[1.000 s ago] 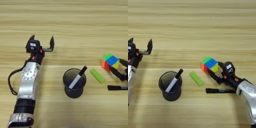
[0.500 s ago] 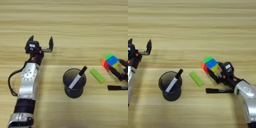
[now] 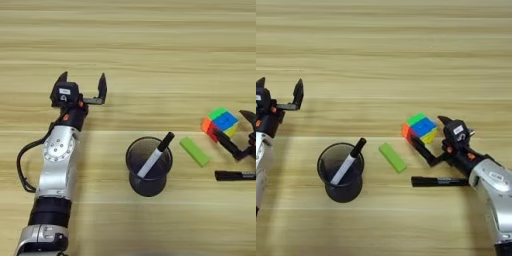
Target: Move the objects on the table
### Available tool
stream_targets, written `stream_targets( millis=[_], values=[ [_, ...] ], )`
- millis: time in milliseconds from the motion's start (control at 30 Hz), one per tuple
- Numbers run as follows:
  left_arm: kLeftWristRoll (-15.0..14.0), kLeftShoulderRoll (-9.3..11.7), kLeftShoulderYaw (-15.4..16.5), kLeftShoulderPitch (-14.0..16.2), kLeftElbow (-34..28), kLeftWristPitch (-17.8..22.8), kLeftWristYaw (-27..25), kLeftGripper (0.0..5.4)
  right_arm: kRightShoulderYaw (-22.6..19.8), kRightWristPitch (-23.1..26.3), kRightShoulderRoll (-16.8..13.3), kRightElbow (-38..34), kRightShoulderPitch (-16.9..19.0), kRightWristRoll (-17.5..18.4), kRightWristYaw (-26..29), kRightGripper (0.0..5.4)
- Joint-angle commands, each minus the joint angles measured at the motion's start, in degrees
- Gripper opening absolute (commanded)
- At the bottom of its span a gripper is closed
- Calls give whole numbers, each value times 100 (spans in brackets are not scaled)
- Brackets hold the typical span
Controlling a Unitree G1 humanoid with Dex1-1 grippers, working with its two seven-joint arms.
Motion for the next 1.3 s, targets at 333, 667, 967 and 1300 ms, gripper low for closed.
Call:
stream_targets(
  millis=[333,667,967,1300],
  values=[
    [40,-31,1,-76,62,-79,36,540,-290,-666,130,-593,-164,562,226,538],
    [85,-24,13,-100,150,-116,57,540,-432,-780,140,-843,-208,844,289,538],
    [111,-50,-8,-135,226,-143,75,540,-619,-441,-501,-924,-327,1420,1161,538],
    [126,-92,-36,-139,246,-152,103,540,-911,139,-1602,-520,-357,2093,2954,538]
  ],
)
